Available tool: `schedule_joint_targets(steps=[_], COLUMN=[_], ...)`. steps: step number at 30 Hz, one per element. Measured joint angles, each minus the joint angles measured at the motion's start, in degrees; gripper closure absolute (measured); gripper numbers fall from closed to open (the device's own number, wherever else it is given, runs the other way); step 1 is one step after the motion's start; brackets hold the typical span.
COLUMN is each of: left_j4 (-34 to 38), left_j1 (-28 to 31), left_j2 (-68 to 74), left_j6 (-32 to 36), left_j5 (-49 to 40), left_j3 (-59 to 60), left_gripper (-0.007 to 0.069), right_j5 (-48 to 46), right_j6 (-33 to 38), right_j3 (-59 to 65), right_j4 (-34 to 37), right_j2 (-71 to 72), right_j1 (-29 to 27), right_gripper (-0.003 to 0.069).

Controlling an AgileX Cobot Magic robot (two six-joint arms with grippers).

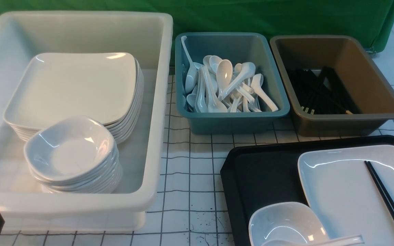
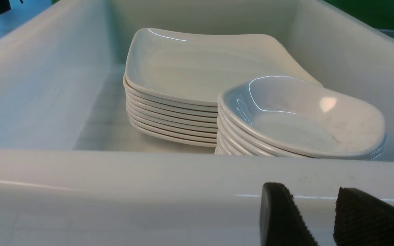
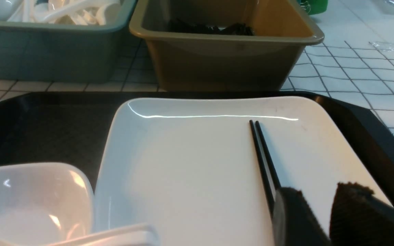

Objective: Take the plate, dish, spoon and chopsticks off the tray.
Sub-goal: Use the right arm to grab a pair of chopsticks from the plate

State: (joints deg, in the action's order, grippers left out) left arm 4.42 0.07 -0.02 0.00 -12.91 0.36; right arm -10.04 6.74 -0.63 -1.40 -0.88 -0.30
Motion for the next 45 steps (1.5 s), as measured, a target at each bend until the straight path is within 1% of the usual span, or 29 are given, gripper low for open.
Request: schedule_joint_targets(steps=[3, 4, 5, 6, 7, 8, 9, 12, 17, 20, 22, 23, 24, 25, 27, 28, 29, 30, 32, 33, 36, 37, 38, 39, 40, 41, 42, 43, 45], left_j4=[0.0, 0.0, 0.0, 0.0, 0.0, 0.0, 0.0, 0.0, 0.0, 0.0, 0.0, 0.0, 0.0, 0.0, 0.0, 0.0, 0.0, 0.0, 0.0, 0.0, 0.0, 0.0, 0.0, 0.0, 0.0, 0.0, 0.0, 0.0, 0.0], left_j1=[0.0, 0.0, 0.0, 0.0, 0.0, 0.0, 0.0, 0.0, 0.0, 0.0, 0.0, 0.0, 0.0, 0.0, 0.0, 0.0, 0.0, 0.0, 0.0, 0.0, 0.0, 0.0, 0.0, 0.0, 0.0, 0.0, 0.0, 0.0, 0.0], left_j2=[0.0, 0.0, 0.0, 0.0, 0.0, 0.0, 0.0, 0.0, 0.0, 0.0, 0.0, 0.0, 0.0, 0.0, 0.0, 0.0, 0.0, 0.0, 0.0, 0.0, 0.0, 0.0, 0.0, 0.0, 0.0, 0.0, 0.0, 0.0, 0.0], left_j6=[0.0, 0.0, 0.0, 0.0, 0.0, 0.0, 0.0, 0.0, 0.0, 0.0, 0.0, 0.0, 0.0, 0.0, 0.0, 0.0, 0.0, 0.0, 0.0, 0.0, 0.0, 0.0, 0.0, 0.0, 0.0, 0.0, 0.0, 0.0, 0.0], left_j5=[0.0, 0.0, 0.0, 0.0, 0.0, 0.0, 0.0, 0.0, 0.0, 0.0, 0.0, 0.0, 0.0, 0.0, 0.0, 0.0, 0.0, 0.0, 0.0, 0.0, 0.0, 0.0, 0.0, 0.0, 0.0, 0.0, 0.0, 0.0, 0.0], left_j3=[0.0, 0.0, 0.0, 0.0, 0.0, 0.0, 0.0, 0.0, 0.0, 0.0, 0.0, 0.0, 0.0, 0.0, 0.0, 0.0, 0.0, 0.0, 0.0, 0.0, 0.0, 0.0, 0.0, 0.0, 0.0, 0.0, 0.0, 0.0, 0.0], left_gripper=[0.0384, 0.0384, 0.0384, 0.0384, 0.0384, 0.0384, 0.0384, 0.0384, 0.0384, 0.0384, 0.0384, 0.0384, 0.0384, 0.0384, 0.0384, 0.0384, 0.0384, 0.0384, 0.0384, 0.0384, 0.0384, 0.0384, 0.0384, 0.0384, 0.0384, 0.0384, 0.0384, 0.0384, 0.0384], right_j5=[0.4, 0.7, 1.0, 1.3, 1.5, 1.6, 1.7, 1.7, 1.7, 2.9, 4.7, 4.7, 5.7, 5.7, 6.0, 5.8, 3.7, 2.3, -4.7, -11.0, -21.2, -24.8, -26.1, -26.3, -27.1, -27.4, -27.5, -27.9, -28.8], right_j6=[-2.2, -9.1, -13.3, -19.4, -23.2, -25.0, -30.1, -34.5, -36.0, -36.1, -34.2, -34.2, -28.9, -28.9, -18.5, -17.6, -11.3, -9.2, -4.8, -3.4, -3.4, -4.8, -6.4, -7.1, -9.5, -11.2, -11.2, -13.5, -14.7], right_j3=[0.0, 0.1, 0.1, 0.2, 0.3, 0.3, 0.4, 0.4, 0.4, 0.4, -0.3, -0.5, -3.7, -4.2, -11.6, -11.6, -16.5, -18.9, -24.6, -27.5, -31.7, -32.9, -33.2, -33.3, -33.5, -33.5, -33.5, -33.9, -34.9], right_j4=[2.0, 7.4, 10.7, 15.0, 17.0, 17.7, 19.7, 21.1, 21.5, 21.8, 21.8, 21.8, 21.8, 21.8, 21.8, 21.8, 21.6, 21.5, 19.7, 17.5, 12.6, 9.2, 6.5, 5.9, 1.4, -0.9, -1.2, -3.2, -4.2], right_j2=[0.0, 0.0, 0.0, 0.0, 0.0, 0.0, 0.0, 0.0, 0.0, 0.0, 0.0, 0.0, -0.2, -0.2, -2.6, -3.0, -6.2, -7.7, -13.8, -19.0, -28.9, -34.0, -38.0, -39.6, -45.5, -49.0, -49.0, -53.7, -60.8], right_j1=[0.0, 0.0, 0.0, 0.0, 0.0, 0.0, 0.0, 0.0, 0.0, 0.0, 0.0, 0.0, 0.0, 0.0, 0.0, 0.0, 0.0, 0.0, 0.0, 0.0, 0.0, 0.0, 0.0, 0.0, 0.0, 0.0, 0.0, 0.0, 0.0], right_gripper=[0.0418, 0.0418, 0.0418, 0.0418, 0.0418, 0.0418, 0.0418, 0.0418, 0.0418, 0.0432, 0.0482, 0.0487, 0.0545, 0.0552, 0.0621, 0.0621, 0.0629, 0.0629, 0.0629, 0.0629, 0.0627, 0.0615, 0.0597, 0.0592, 0.0534, 0.0483, 0.0472, 0.0388, 0.0274])
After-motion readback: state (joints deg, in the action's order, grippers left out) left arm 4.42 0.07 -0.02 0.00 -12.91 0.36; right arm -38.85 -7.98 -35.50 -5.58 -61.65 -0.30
